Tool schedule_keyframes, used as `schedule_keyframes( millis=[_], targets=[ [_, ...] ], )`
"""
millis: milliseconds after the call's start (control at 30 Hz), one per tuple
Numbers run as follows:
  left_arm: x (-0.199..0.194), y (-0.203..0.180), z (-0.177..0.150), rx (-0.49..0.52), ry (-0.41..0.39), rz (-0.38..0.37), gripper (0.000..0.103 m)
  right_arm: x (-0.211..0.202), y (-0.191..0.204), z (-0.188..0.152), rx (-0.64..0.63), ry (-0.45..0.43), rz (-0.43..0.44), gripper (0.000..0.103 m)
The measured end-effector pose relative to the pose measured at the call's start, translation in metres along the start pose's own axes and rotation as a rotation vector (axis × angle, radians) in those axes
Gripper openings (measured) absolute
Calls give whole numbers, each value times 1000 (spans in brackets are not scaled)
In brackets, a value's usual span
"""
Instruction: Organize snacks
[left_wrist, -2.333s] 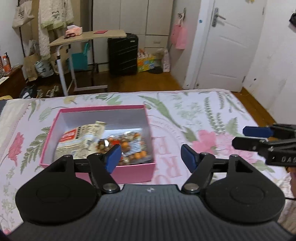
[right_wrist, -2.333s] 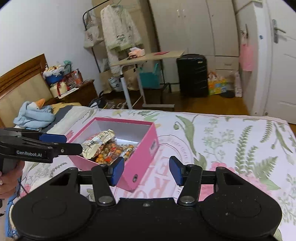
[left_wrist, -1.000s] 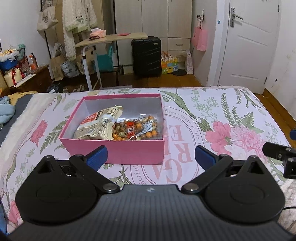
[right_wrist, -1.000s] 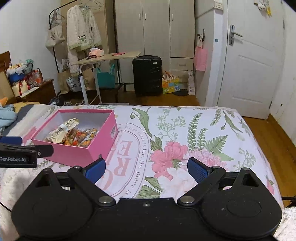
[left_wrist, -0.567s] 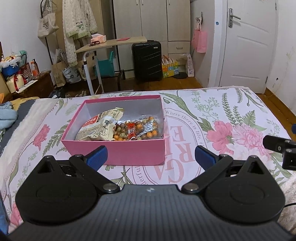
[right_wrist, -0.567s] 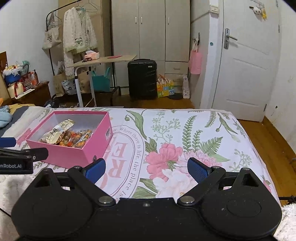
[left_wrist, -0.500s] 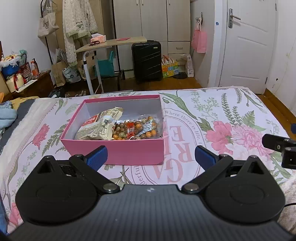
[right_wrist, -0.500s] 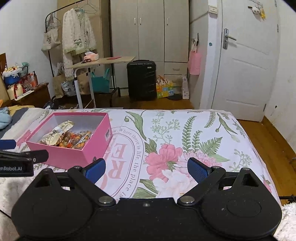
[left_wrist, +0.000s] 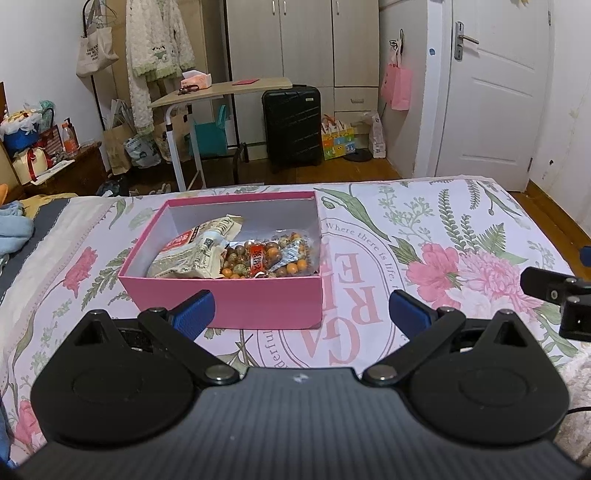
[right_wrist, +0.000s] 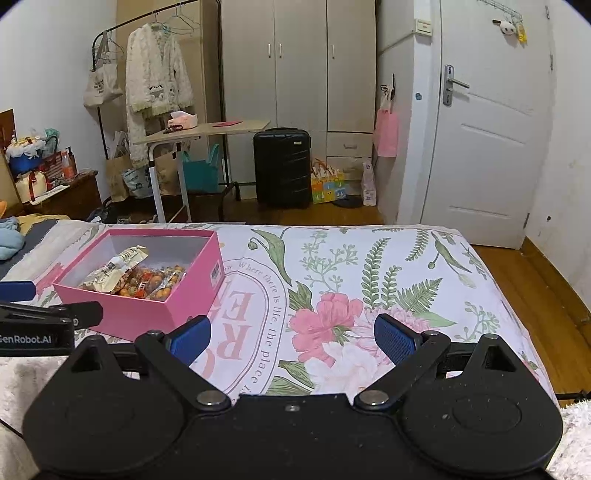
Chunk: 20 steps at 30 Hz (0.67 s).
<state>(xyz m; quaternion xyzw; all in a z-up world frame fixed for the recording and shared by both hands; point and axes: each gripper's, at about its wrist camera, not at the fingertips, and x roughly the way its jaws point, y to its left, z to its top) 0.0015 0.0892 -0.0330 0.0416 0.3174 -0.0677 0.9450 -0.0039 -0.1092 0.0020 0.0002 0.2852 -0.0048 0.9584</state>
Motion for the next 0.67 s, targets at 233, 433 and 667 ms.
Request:
schedule_keyframes(
  millis=[233, 433, 667],
  targets=[
    [1, 0, -1, -9, 7, -12, 102, 2, 0, -2, -6, 16, -10, 97],
    [2, -1, -2, -9, 8, -11, 102, 3, 0, -2, -7, 21, -15, 97],
    [2, 0, -5, -19, 1, -4, 102, 4, 0, -2, -9, 27, -18, 97]
  ],
)
